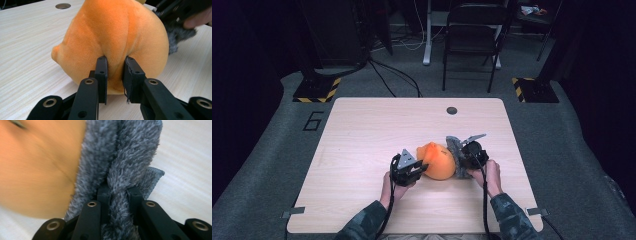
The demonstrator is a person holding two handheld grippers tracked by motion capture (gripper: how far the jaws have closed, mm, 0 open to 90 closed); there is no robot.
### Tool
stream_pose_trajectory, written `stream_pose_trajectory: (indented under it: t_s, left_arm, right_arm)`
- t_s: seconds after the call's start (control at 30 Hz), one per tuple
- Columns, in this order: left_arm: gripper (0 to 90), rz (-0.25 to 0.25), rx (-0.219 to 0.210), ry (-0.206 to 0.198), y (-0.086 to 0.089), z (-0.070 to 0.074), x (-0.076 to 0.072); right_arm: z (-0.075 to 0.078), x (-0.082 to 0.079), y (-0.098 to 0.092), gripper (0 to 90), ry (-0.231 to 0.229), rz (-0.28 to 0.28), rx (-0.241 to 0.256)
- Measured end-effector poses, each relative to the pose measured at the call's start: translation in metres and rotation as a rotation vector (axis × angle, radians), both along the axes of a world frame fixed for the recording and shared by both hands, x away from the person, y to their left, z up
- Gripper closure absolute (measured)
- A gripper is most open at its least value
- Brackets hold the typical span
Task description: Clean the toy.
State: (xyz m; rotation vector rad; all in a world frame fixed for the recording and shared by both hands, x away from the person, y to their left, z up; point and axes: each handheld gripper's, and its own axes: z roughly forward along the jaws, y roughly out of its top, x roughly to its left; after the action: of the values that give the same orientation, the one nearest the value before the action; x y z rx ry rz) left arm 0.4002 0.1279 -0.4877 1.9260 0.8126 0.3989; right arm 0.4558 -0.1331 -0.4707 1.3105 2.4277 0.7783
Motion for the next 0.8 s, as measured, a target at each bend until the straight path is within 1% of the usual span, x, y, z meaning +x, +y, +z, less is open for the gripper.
stream_pose_trajectory:
  t_s: [0.03, 0.07, 0.1, 0.13, 0.2, 0.27, 0.3, 0.33, 0.37, 0.4, 0.43, 0.47, 0.5, 0.57, 0.63, 0.67, 0.7, 0.77, 0.8]
  left_arm:
    - [74.8, 0.003, -0.004, 0.0, 0.0, 0.0, 0.0]
    - [74.8, 0.003, -0.004, 0.001, 0.0, 0.0, 0.0]
    - [74.8, 0.003, -0.003, 0.001, 0.0, 0.0, 0.0]
    - [74.8, 0.0, 0.003, -0.002, 0.0, 0.0, 0.0]
    - [74.8, 0.005, -0.002, 0.001, 0.001, 0.0, 0.0]
    - [74.9, 0.002, 0.004, 0.002, 0.002, 0.0, 0.0]
    - [74.9, 0.008, -0.002, 0.0, 0.002, 0.0, 0.001]
    - [74.8, 0.012, -0.007, 0.004, 0.003, 0.0, 0.001]
    - [74.8, 0.012, -0.01, 0.012, 0.004, 0.0, 0.001]
    - [74.8, 0.014, -0.011, 0.009, 0.005, -0.001, 0.002]
    - [74.8, 0.019, -0.015, 0.012, 0.005, -0.001, 0.002]
    - [74.8, 0.02, -0.018, 0.012, 0.006, -0.001, 0.003]
    - [74.8, 0.022, -0.021, 0.02, 0.007, -0.001, 0.004]
    - [74.8, 0.021, -0.02, 0.018, 0.007, -0.001, 0.004]
    - [74.8, 0.022, -0.021, 0.02, 0.007, -0.001, 0.004]
    - [74.8, 0.022, -0.02, 0.02, 0.007, -0.001, 0.004]
    - [74.8, 0.022, -0.019, 0.02, 0.007, -0.001, 0.004]
    - [74.7, 0.026, -0.02, 0.018, 0.007, -0.001, 0.004]
    - [74.6, 0.027, -0.016, 0.017, 0.008, -0.001, 0.004]
  right_arm:
    - [-0.006, 0.001, 0.0, 77.4, 0.015, -0.008, -0.009]
    - [-0.011, 0.003, 0.001, 77.4, 0.027, -0.016, -0.028]
    - [-0.015, 0.004, 0.001, 77.4, 0.039, -0.021, -0.032]
    - [-0.018, 0.005, 0.001, 77.4, 0.037, -0.019, -0.04]
    - [-0.019, 0.005, 0.001, 77.4, 0.042, -0.008, -0.041]
    - [-0.017, 0.005, 0.001, 77.3, 0.039, -0.005, -0.053]
    - [-0.014, 0.005, 0.0, 77.3, 0.043, -0.008, -0.045]
    - [-0.011, 0.006, -0.002, 77.4, 0.037, -0.002, -0.05]
    - [-0.005, 0.005, -0.004, 77.4, 0.032, -0.012, -0.045]
    - [0.0, 0.004, -0.006, 77.4, 0.029, -0.003, -0.039]
    - [0.007, 0.002, -0.008, 77.4, 0.016, -0.012, -0.023]
    - [0.024, -0.003, -0.011, 77.4, -0.026, -0.005, 0.002]
    - [0.024, -0.003, -0.011, 77.4, -0.026, -0.005, 0.002]
    - [0.042, -0.009, -0.012, 77.3, -0.07, -0.001, 0.048]
    - [0.06, -0.018, -0.009, 77.4, -0.101, 0.019, 0.09]
    - [0.064, -0.02, -0.008, 77.4, -0.102, 0.031, 0.114]
    - [0.069, -0.022, -0.005, 77.4, -0.1, 0.055, 0.138]
    - [0.072, -0.026, 0.004, 77.4, -0.097, 0.102, 0.149]
    - [0.071, -0.028, 0.009, 77.4, -0.079, 0.122, 0.145]
